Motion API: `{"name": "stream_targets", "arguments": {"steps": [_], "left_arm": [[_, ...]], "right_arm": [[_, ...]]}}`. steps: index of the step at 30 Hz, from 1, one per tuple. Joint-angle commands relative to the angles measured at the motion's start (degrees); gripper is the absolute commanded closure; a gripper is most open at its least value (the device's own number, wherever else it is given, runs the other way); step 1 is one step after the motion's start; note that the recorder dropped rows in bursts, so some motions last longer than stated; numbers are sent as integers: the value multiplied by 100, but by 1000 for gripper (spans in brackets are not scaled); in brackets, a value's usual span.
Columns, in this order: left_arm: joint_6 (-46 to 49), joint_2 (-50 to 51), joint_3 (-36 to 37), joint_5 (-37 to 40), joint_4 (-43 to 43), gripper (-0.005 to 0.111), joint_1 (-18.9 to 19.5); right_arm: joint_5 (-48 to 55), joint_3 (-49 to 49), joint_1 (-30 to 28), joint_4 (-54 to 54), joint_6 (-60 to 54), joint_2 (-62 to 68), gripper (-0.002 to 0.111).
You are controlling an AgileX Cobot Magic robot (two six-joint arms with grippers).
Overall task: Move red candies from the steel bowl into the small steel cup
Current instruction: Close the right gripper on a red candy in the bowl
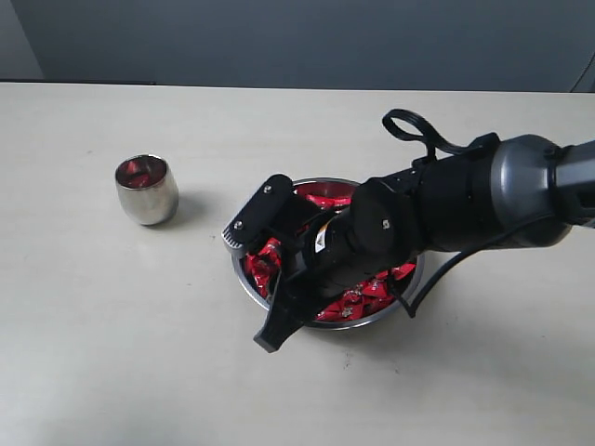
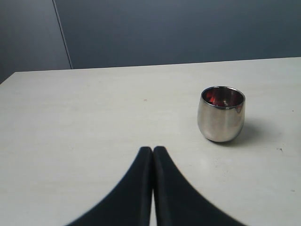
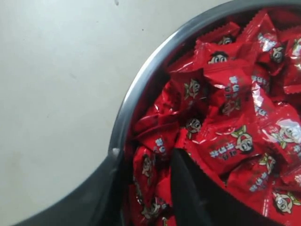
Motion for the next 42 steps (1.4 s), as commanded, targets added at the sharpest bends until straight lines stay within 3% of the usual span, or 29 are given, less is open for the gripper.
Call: {"name": "stream_targets", "arguments": {"steps": [1, 9, 42], "left_arm": [[-13, -26, 22, -9, -13, 106, 3], [-13, -26, 22, -9, -13, 106, 3], [-13, -26, 22, -9, -13, 106, 3]], "right_arm": [[-178, 37, 0, -53, -4, 25, 75], [-223, 37, 0, -176, -4, 50, 88], [-64, 37, 0, -381, 100, 346, 89]]}}
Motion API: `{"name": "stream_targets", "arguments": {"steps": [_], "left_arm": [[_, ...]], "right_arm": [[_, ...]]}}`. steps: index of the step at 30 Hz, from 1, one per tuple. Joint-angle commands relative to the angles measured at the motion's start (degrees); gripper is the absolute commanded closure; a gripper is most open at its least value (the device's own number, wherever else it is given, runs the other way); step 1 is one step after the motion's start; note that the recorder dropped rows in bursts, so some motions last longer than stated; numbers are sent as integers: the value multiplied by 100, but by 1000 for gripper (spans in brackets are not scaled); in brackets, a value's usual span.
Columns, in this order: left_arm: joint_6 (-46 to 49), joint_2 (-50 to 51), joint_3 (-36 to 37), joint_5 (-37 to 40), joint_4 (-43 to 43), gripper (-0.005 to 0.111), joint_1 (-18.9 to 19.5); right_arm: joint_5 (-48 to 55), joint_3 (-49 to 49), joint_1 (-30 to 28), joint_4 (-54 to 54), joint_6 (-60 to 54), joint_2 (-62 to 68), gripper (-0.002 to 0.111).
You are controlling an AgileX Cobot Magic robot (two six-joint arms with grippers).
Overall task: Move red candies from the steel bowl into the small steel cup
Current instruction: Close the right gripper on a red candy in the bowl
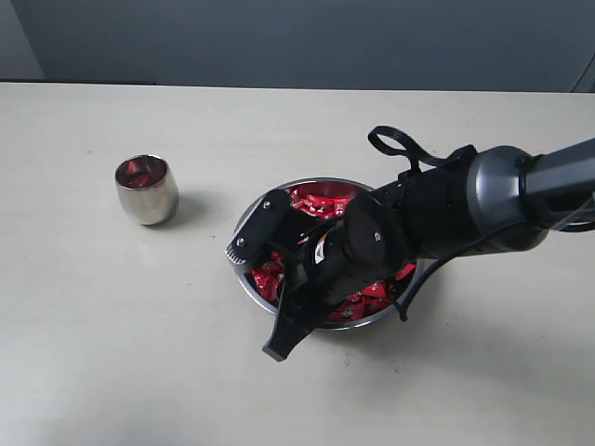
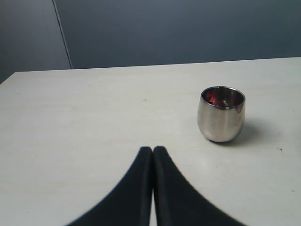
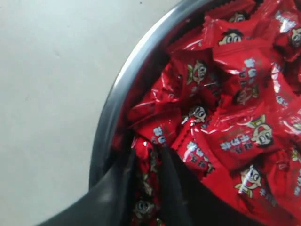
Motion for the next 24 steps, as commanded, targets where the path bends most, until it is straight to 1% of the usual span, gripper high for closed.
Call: {"name": "stream_targets", "arguments": {"steps": [1, 2, 4, 5, 21, 24], "left_arm": [[-13, -26, 22, -9, -13, 106, 3], [-13, -26, 22, -9, -13, 106, 3], [-13, -26, 22, -9, -13, 106, 3], [-13, -26, 22, -9, -13, 106, 3], [-13, -26, 22, -9, -13, 106, 3], [-13, -26, 22, -9, -13, 106, 3]], "right_arm": [[-27, 37, 0, -46, 74, 26, 91], [-27, 37, 0, -46, 74, 26, 95], [-27, 37, 0, -46, 74, 26, 108], [-49, 37, 0, -30, 83, 26, 109], [-224, 37, 0, -81, 83, -273, 109], [-237, 37, -96, -81, 83, -414, 109]]}}
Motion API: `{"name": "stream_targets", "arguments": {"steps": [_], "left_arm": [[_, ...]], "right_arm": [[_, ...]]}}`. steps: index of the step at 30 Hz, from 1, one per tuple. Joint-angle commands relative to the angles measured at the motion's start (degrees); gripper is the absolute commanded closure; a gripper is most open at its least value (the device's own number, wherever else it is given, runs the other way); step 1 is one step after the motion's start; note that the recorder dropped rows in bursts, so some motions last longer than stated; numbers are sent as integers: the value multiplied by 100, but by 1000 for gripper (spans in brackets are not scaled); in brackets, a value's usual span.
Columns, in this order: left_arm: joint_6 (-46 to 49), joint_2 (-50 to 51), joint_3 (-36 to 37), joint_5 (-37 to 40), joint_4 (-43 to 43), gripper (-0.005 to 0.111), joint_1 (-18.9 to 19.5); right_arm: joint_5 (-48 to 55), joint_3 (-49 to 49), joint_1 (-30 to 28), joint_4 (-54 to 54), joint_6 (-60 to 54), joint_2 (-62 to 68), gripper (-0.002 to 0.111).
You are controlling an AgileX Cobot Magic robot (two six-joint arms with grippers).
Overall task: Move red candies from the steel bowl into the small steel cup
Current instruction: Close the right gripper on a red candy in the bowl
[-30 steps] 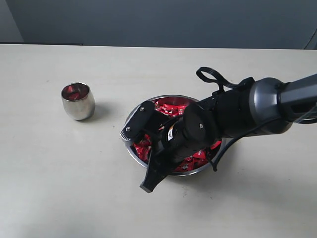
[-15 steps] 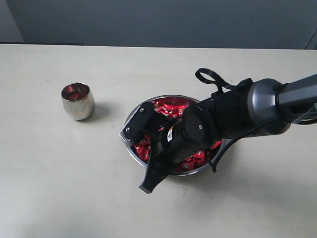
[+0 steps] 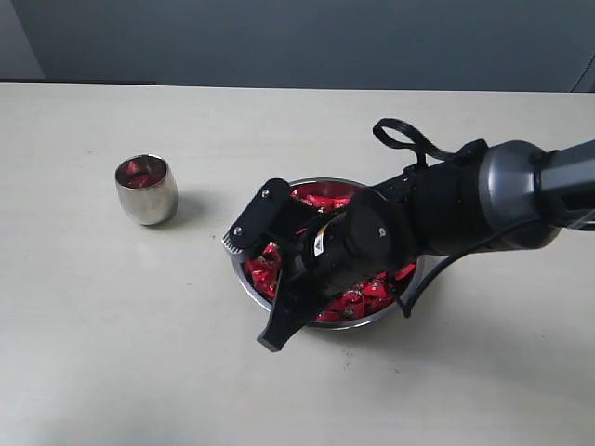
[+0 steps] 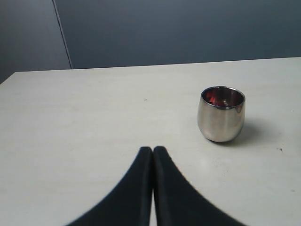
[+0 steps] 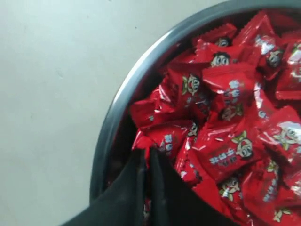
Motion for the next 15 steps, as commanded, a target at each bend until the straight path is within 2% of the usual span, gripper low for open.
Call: {"name": "stream_targets", "arguments": {"steps": [1, 15], "left_arm": [[-13, -26, 22, -9, -13, 106, 3], [-13, -26, 22, -9, -13, 106, 3]], "right_arm": [[-98, 37, -137, -41, 14, -278, 109], [-369, 37, -261, -69, 90, -726, 109]]}}
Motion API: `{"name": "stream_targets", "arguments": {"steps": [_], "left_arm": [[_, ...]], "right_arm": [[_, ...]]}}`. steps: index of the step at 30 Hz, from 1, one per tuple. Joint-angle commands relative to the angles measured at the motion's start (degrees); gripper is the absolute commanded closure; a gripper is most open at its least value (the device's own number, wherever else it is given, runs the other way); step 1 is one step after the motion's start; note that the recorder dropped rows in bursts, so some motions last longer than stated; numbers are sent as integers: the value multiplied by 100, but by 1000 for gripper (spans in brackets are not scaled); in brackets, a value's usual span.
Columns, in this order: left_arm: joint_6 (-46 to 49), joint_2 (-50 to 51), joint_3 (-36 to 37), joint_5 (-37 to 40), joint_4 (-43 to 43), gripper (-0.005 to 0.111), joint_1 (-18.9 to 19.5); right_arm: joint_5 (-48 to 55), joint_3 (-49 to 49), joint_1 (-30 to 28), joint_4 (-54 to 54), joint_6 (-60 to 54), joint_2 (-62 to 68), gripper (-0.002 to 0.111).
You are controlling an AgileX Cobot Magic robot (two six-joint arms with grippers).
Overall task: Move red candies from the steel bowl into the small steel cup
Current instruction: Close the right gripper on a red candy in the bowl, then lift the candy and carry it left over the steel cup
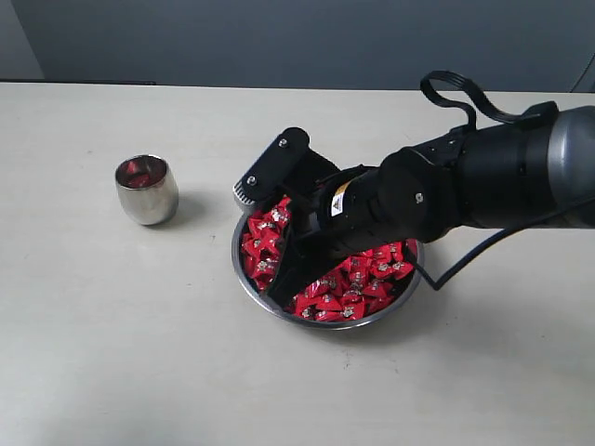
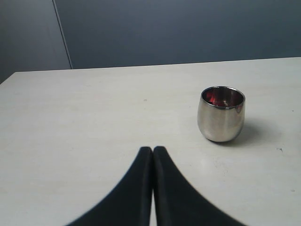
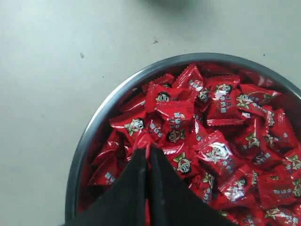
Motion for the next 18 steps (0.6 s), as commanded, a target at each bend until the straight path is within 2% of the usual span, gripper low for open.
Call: {"name": "stream_targets", "arguments": {"steps": [1, 11, 18], "left_arm": [[-13, -26, 22, -9, -13, 106, 3], [-13, -26, 22, -9, -13, 106, 3], [-13, -26, 22, -9, -13, 106, 3]], "right_arm": [[-306, 37, -33, -77, 76, -135, 109], [-543, 37, -393, -202, 104, -133, 109], [-349, 37, -437, -1813, 74, -133, 109]]}}
